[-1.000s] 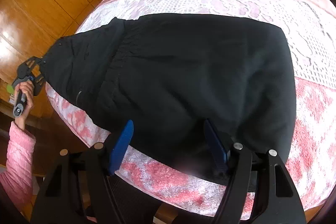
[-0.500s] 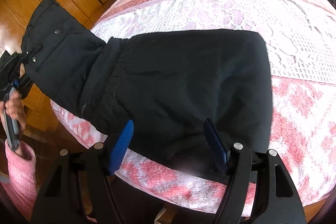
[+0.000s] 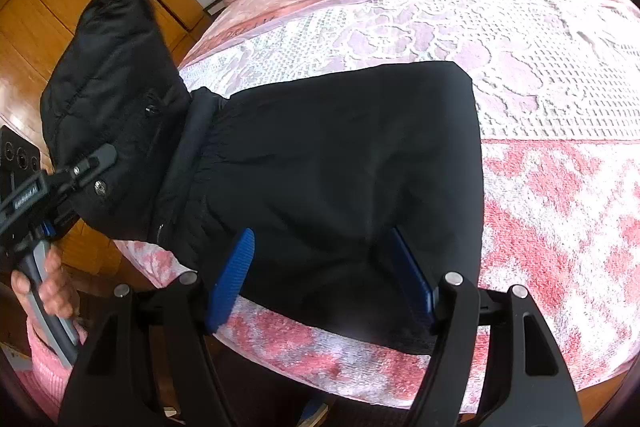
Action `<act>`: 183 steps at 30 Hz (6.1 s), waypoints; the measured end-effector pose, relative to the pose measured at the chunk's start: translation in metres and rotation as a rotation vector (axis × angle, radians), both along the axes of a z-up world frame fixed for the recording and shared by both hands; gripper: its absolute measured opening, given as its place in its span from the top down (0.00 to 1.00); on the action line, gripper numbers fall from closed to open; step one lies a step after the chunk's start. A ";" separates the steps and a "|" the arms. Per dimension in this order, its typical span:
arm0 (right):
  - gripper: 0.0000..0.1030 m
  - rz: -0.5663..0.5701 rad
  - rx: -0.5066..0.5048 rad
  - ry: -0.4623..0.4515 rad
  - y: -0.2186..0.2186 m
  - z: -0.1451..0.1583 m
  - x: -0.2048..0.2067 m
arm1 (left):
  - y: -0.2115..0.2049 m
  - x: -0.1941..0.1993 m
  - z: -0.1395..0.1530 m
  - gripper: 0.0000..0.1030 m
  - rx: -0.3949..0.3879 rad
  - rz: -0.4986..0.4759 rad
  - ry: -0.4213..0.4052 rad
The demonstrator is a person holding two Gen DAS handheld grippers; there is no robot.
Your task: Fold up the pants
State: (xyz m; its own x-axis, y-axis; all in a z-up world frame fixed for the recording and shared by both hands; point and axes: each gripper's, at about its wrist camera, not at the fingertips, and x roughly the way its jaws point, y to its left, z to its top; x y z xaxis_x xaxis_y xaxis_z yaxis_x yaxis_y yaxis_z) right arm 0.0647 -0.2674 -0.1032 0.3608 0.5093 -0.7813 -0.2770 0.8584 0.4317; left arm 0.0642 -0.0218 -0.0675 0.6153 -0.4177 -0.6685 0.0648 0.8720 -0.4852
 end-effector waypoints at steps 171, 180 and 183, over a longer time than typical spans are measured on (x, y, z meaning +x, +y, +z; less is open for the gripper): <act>0.42 -0.170 0.055 0.143 -0.063 0.006 0.006 | 0.002 0.004 -0.027 0.10 0.430 0.013 0.135; 0.39 -0.142 0.140 0.204 -0.052 -0.009 0.006 | 0.007 0.001 -0.028 0.10 0.414 0.028 0.150; 0.62 -0.127 0.134 0.201 -0.042 -0.012 0.009 | 0.007 0.000 -0.028 0.10 0.422 0.024 0.150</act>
State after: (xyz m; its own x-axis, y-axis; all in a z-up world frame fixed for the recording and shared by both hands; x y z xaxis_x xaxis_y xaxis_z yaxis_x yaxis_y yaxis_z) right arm 0.0738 -0.3099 -0.1150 0.2732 0.5738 -0.7721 -0.0682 0.8121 0.5795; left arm 0.0647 -0.0153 -0.0950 0.5046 -0.0763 -0.8600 -0.0015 0.9960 -0.0892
